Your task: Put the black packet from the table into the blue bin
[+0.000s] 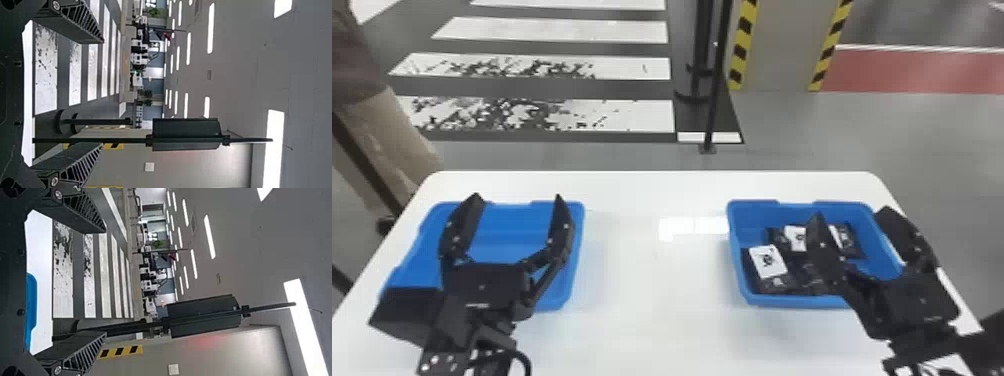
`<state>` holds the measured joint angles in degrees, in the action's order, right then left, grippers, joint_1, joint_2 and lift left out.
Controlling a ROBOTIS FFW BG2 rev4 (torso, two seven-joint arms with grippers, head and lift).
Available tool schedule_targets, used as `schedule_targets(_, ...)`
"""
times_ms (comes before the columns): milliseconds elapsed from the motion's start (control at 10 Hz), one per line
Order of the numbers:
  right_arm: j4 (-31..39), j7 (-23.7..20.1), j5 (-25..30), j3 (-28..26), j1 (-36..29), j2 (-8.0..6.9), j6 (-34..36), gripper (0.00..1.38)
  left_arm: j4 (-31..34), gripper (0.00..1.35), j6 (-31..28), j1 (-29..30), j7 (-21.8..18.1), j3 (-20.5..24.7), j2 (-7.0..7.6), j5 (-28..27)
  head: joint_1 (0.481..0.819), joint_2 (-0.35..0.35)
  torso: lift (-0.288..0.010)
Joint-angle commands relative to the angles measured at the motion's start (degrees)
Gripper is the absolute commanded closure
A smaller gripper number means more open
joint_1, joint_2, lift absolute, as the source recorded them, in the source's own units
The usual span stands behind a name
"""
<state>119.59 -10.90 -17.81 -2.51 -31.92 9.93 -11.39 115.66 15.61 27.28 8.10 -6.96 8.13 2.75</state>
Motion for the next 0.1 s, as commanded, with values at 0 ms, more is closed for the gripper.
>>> schedule_targets(0,0.3,0.3,0.2,0.0,-0.1,0.00,0.0,0.09,0.0,0.09,-0.1,0.0,0.0,0.0,0.05,0.0,0.695,-0.034,-0.110)
